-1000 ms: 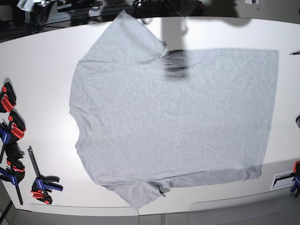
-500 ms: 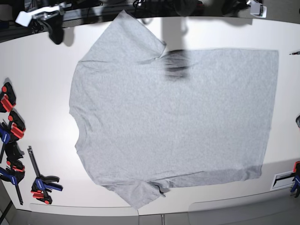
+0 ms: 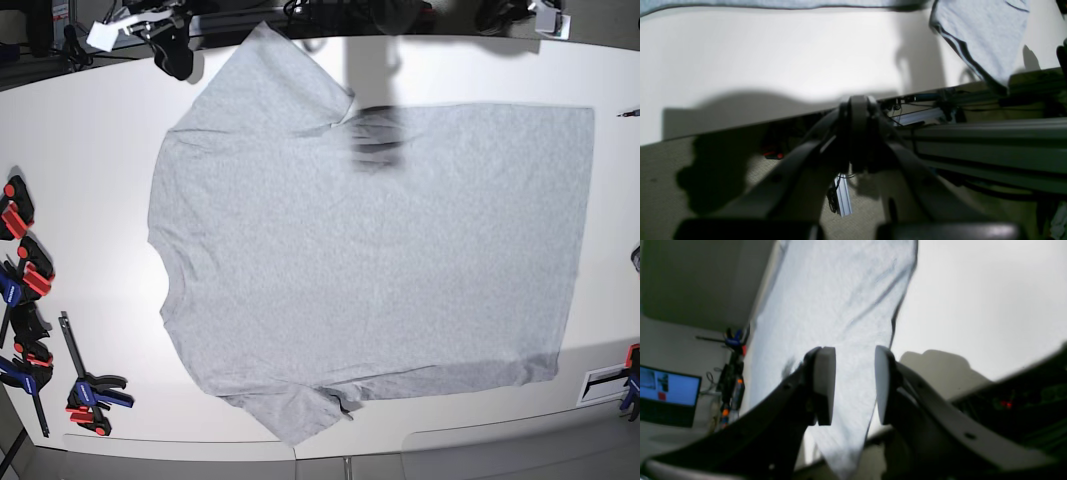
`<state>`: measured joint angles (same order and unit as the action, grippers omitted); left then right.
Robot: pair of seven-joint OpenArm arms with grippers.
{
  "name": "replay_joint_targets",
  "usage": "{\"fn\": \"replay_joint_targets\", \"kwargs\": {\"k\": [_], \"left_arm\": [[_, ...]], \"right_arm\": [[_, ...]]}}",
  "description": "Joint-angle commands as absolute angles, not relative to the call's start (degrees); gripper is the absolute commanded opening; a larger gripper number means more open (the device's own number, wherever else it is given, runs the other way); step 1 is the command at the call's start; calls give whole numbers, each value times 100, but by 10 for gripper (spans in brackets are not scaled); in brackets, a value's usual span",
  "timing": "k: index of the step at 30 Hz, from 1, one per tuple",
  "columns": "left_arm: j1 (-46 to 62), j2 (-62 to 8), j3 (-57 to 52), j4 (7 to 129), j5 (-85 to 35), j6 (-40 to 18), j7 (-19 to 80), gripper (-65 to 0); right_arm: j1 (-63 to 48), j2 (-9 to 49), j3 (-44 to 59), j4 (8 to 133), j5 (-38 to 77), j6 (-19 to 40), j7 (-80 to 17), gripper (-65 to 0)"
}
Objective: Fold the T-shirt properly
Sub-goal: 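Move both grippers down toward the shirt's shoulder corners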
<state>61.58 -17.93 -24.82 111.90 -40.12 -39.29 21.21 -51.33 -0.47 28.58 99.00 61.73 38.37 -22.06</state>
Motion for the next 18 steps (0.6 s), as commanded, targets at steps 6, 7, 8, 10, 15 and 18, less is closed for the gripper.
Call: {"fn": "replay_joint_targets", "kwargs": {"k": [6, 7, 8, 10, 15, 18], "left_arm": [[6252, -1828, -2512, 11271, -4101, -4000, 2014, -650], [6252, -1828, -2512, 11271, -4101, -4000, 2014, -650], [6252, -1828, -2512, 11271, -4101, -4000, 2014, -637], [6237, -1828, -2512, 11271, -4099, -4000, 2018, -602], [6171, -1828, -2512, 11271, -4101, -4000, 2014, -558], [6160, -1826, -2512, 11271, -4101, -4000, 2018, -559]], "right_arm": [[-4976, -34, 2724, 9988, 6320, 3474, -2235, -272], [-4921, -32, 2681, 9988, 6320, 3297, -2187, -253], [-4864, -34, 2626, 9988, 6320, 3092, -2182, -253], [-4772, -36, 2484, 9988, 6285, 2683, -2209, -253], [-4729, -36, 1955, 9983, 6012, 2178, -2185, -253], [-4729, -49, 1634, 9983, 6005, 2158, -2187, -253]]}}
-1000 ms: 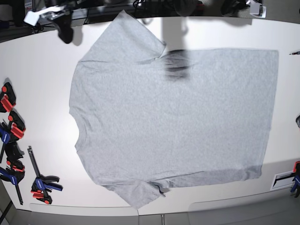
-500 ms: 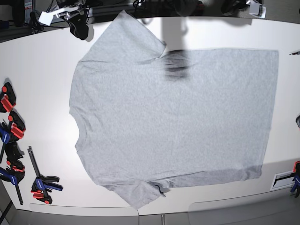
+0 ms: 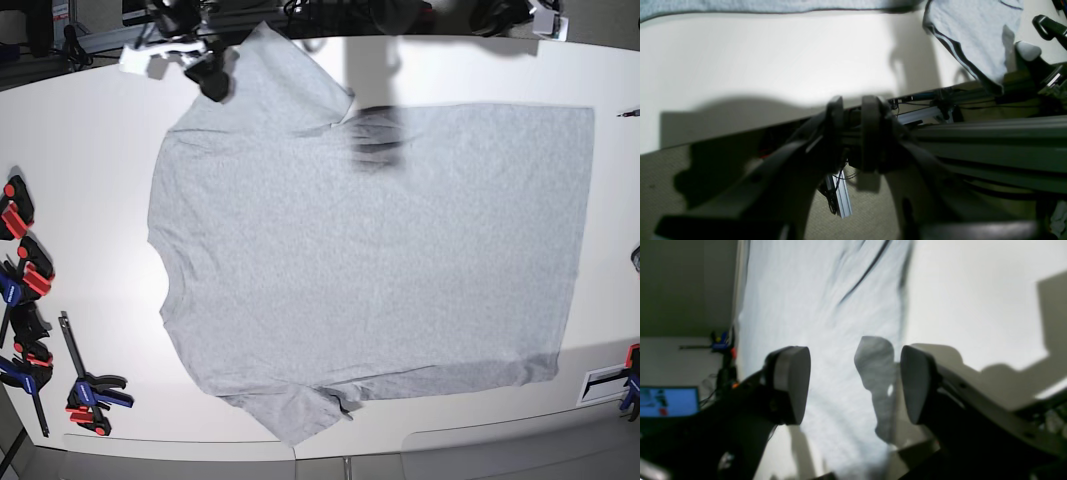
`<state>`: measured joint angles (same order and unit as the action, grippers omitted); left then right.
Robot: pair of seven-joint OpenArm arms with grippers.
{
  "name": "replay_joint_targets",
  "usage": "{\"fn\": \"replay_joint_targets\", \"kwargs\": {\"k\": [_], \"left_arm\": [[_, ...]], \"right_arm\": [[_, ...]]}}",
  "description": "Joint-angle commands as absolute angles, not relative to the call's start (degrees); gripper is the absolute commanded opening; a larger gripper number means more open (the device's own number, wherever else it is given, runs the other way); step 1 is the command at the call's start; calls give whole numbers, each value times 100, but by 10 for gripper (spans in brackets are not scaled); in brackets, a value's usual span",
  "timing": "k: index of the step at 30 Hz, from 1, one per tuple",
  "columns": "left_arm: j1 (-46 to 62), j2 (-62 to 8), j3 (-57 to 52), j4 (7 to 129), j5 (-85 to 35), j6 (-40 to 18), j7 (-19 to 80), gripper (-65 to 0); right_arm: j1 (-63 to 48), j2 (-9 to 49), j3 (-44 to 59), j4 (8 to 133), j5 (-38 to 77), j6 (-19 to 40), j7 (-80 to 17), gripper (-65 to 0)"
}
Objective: Fold the T-shirt properly
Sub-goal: 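Move both grippers down toward the shirt's shoulder corners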
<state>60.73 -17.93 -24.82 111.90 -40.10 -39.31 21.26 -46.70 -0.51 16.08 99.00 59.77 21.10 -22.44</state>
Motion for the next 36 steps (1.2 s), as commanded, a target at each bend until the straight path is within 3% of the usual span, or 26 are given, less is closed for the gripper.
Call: {"fn": "replay_joint_targets", "kwargs": {"k": [1, 9, 20, 31, 36], "left_arm": [[6160, -1826, -2512, 11271, -4101, -4000, 2016, -559], [6160, -1828, -2512, 11271, -4101, -4000, 2018, -559], [6160, -1826, -2512, 11268, -4099, -4000, 2023, -559], [6132, -1833, -2512, 11268, -4099, -4000, 2143, -559], [6007, -1831, -2512, 11268, -4101, -4000, 2147, -559]], "right_arm": [[-4729, -49, 1527, 9983, 5986, 2156, -2187, -253], [-4733, -82, 1129, 9983, 5500, 1813, -2141, -253], [-4731, -84, 1155, 9983, 5500, 1809, -1778, -254], [-4729, 8, 2432, 9985, 5913, 1822, -1802, -254], [-4731, 32, 2453, 9983, 5909, 1822, -1968, -254]]}}
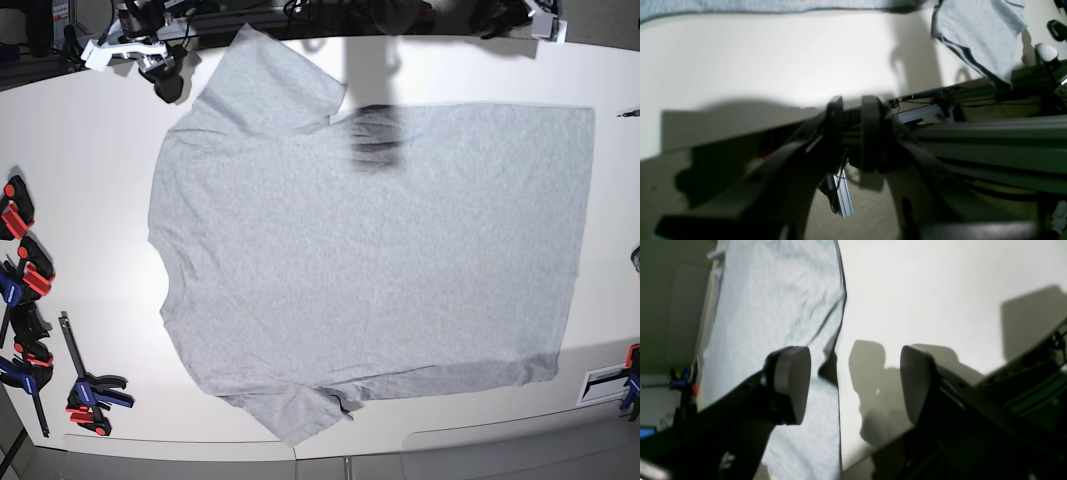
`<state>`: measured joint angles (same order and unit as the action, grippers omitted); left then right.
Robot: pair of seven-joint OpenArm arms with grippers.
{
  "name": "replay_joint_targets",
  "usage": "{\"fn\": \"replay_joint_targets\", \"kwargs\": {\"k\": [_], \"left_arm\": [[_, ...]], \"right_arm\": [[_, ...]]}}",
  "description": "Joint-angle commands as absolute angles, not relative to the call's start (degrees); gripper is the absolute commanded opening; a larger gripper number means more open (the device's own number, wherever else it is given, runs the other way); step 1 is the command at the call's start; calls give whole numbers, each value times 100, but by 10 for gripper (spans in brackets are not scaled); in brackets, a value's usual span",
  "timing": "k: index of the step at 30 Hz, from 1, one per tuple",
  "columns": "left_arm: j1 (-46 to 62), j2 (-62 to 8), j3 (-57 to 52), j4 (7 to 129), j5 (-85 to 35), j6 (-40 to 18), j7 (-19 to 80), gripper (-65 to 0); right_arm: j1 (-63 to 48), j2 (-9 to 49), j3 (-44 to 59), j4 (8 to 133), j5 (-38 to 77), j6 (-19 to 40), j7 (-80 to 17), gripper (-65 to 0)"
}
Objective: Fold the T-shirt properly
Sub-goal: 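Move both grippers down toward the shirt's shoulder corners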
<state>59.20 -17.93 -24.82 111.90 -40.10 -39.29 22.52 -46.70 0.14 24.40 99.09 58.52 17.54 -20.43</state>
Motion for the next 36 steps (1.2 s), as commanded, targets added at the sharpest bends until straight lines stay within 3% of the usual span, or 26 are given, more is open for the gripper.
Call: {"fn": "replay_joint_targets", "kwargs": {"k": [1, 20, 22, 26, 27, 36], "left_arm": [[5990, -1831, -2512, 11268, -4099, -4000, 2147, -559], [5977, -1826, -2512, 11268, -4101, -4000, 2185, -559], [5961, -1826, -2512, 11268, -4101, -4000, 2180, -559], [5850, -1828, -2515, 11268, -4099, -4000, 2163, -559], [5804, -1828, -2515, 11268, -4099, -4000, 2165, -559], [5234, -2045, -2742, 11271, -3227, -4000, 2604, -559]], "right_arm": [[-4731, 34, 2394, 9983, 5892, 1822, -2003, -254], [-4637, 14, 659, 9983, 5225, 1754, -2045, -264], [-4635, 14, 611, 9983, 5061, 1754, -2043, -326], [-4637, -3, 598, 9983, 4984, 1754, -2112, -626], [-4635, -3, 598, 9983, 4965, 1754, -2161, -650], [-4637, -3, 598, 9983, 4659, 1754, -2211, -650]]}}
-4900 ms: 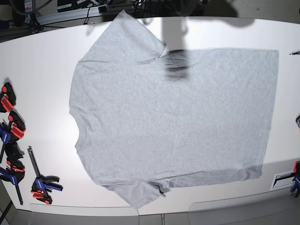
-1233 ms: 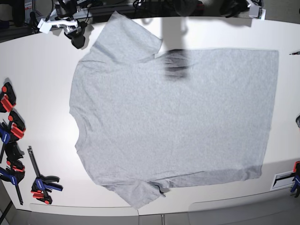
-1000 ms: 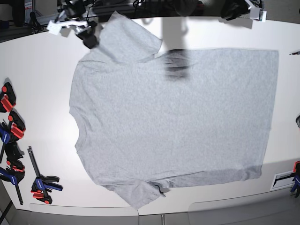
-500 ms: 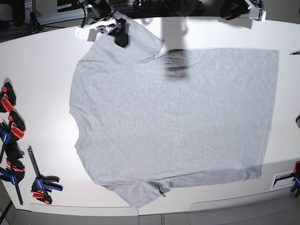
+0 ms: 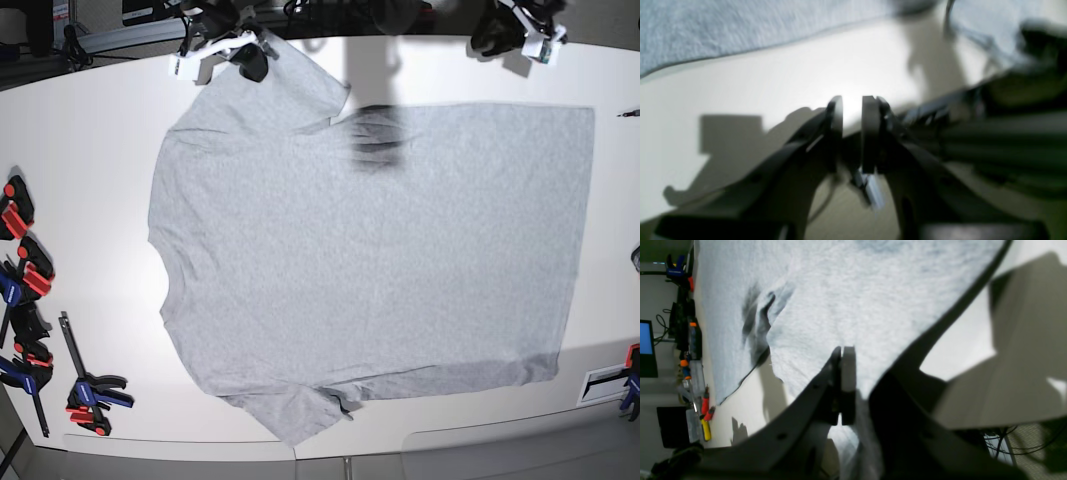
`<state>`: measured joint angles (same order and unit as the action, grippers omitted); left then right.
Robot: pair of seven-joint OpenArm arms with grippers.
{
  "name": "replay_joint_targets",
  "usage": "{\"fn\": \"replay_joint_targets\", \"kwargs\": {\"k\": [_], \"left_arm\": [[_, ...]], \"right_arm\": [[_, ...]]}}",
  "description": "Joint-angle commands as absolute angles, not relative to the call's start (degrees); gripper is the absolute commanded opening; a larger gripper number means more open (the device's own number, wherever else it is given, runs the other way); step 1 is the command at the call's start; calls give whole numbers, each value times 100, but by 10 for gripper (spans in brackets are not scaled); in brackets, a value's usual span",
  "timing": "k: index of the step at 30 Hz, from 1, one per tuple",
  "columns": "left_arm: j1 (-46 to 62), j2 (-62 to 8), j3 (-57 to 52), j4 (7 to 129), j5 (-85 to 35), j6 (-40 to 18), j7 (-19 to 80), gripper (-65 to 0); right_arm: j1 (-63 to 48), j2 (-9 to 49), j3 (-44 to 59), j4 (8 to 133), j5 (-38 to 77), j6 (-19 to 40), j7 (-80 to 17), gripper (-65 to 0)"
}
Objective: Fold the T-shirt properly
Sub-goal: 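Move both grippers down toward the shirt's shoulder corners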
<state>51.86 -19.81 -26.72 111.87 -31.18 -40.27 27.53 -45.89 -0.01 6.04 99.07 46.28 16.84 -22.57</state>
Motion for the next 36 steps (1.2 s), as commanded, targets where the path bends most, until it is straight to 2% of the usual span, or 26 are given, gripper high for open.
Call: {"fn": "replay_joint_targets", "kwargs": {"k": [1, 6, 9, 17, 19, 22, 24, 27, 32, 36], "left_arm": [[5135, -2073, -2902, 11271, -3135, -4000, 2615, -559], [4554, -2263, -3981, 11183, -3205, -4000, 2565, -559], [4150, -2552, -4370, 10722, -3638, -4000, 2550, -559], [2993, -3317, -4381, 7518, -4943, -3642, 2589, -558], [2814, -3422, -4381, 6814, -5441, -3645, 2746, -520], [2672, -3446, -4381, 6143, -5894, -3664, 2873, -349], [2646, -3428, -4377, 5918, -6066, -3664, 2875, -274], [2641, -3417, -4377, 5870, -6276, -3667, 2993, -267], [2370, -3415, -4377, 5874, -6829, -3667, 3872, -268], [2152, -3417, -4355, 5874, -6954, -3664, 4165, -268]], "right_arm": [[-4637, -1, 598, 9983, 4659, 1754, -2211, -650], [-4637, -19, 598, 9983, 4641, 1756, -2209, -650], [-4635, -34, 598, 9983, 4641, 1756, -2206, -650], [-4637, -67, 598, 9983, 4637, 1756, -2209, -650], [-4637, -93, 598, 9983, 4611, 1756, -2211, -650], [-4637, -126, 596, 9983, 4403, 1756, -2211, -650], [-4635, -130, 596, 9983, 4386, 1756, -2213, -650], [-4637, -130, 598, 9983, 4386, 1756, -2211, -650], [-4637, -132, 596, 9983, 4388, 1756, -2211, -650], [-4637, -130, 596, 9983, 4386, 1756, -2213, -650]]}}
